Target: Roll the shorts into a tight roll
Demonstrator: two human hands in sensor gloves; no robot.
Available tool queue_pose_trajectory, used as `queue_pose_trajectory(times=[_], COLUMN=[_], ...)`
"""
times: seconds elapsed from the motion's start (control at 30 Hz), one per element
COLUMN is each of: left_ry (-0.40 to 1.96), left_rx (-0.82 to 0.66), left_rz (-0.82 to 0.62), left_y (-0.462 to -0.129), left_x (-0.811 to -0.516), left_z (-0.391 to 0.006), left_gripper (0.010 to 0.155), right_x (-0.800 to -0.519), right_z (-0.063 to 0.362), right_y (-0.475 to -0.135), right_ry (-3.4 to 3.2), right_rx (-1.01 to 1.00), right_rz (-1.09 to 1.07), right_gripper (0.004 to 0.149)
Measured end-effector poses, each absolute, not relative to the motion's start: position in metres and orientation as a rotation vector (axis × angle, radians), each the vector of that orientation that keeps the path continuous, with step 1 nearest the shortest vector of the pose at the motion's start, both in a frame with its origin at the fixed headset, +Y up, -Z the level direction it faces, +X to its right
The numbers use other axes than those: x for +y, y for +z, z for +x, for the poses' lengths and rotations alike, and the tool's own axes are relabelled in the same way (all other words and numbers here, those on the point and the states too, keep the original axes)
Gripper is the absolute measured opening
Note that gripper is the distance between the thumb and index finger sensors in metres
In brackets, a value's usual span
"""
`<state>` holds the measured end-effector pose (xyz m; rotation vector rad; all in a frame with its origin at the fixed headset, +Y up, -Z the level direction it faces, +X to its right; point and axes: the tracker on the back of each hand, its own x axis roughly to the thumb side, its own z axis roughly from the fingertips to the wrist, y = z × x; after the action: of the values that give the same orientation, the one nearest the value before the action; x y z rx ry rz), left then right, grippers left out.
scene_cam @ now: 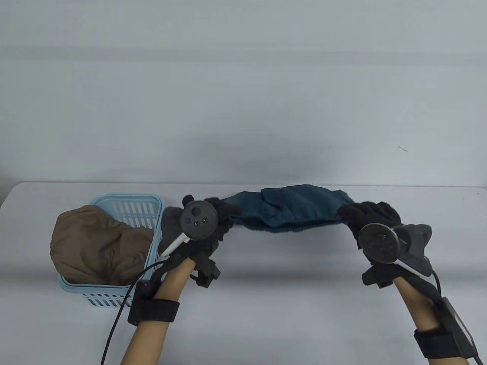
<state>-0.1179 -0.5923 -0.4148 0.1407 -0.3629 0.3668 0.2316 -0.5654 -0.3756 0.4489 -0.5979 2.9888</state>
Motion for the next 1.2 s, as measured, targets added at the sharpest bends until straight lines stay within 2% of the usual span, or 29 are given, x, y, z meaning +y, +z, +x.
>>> queue_pose_trajectory(times=[0.13, 0.23, 0.57, 0.73, 0.83, 0.9, 1.2], left_ry=[0.219, 0.116, -0.099, -0.184, -0.212, -0.198, -0.072], left_rx=[-0.386, -0.433, -0.561, -0.597, -0.615, -0.617, -0.585], left_rz=[0.03, -0.011, -0.164, -0.251, -0.332, -0.374, -0.426], left_y=[-0.404, -0.394, -0.361, -0.349, -0.342, -0.34, -0.347], left_x=[-0.652, -0.681, -0.737, -0.755, -0.759, -0.762, -0.761], left_z=[-0.104, -0.095, -0.081, -0.08, -0.082, -0.085, -0.093], left_gripper=[0.042, 0.042, 0.044, 0.049, 0.052, 0.054, 0.052], right_x=[-0.631, -0.661, -0.724, -0.741, -0.75, -0.753, -0.753], right_z=[0.23, 0.23, 0.225, 0.225, 0.227, 0.229, 0.225], right_y=[-0.373, -0.368, -0.338, -0.333, -0.332, -0.33, -0.325], right_ry=[3.034, 3.07, 3.086, 3.04, 2.955, 2.883, 2.849], right_rx=[-0.373, -0.204, 0.114, 0.257, 0.573, 0.588, 0.776], right_rz=[0.477, 0.52, 0.617, 0.643, 0.652, 0.614, 0.56], right_gripper=[0.039, 0.04, 0.04, 0.042, 0.059, 0.063, 0.06])
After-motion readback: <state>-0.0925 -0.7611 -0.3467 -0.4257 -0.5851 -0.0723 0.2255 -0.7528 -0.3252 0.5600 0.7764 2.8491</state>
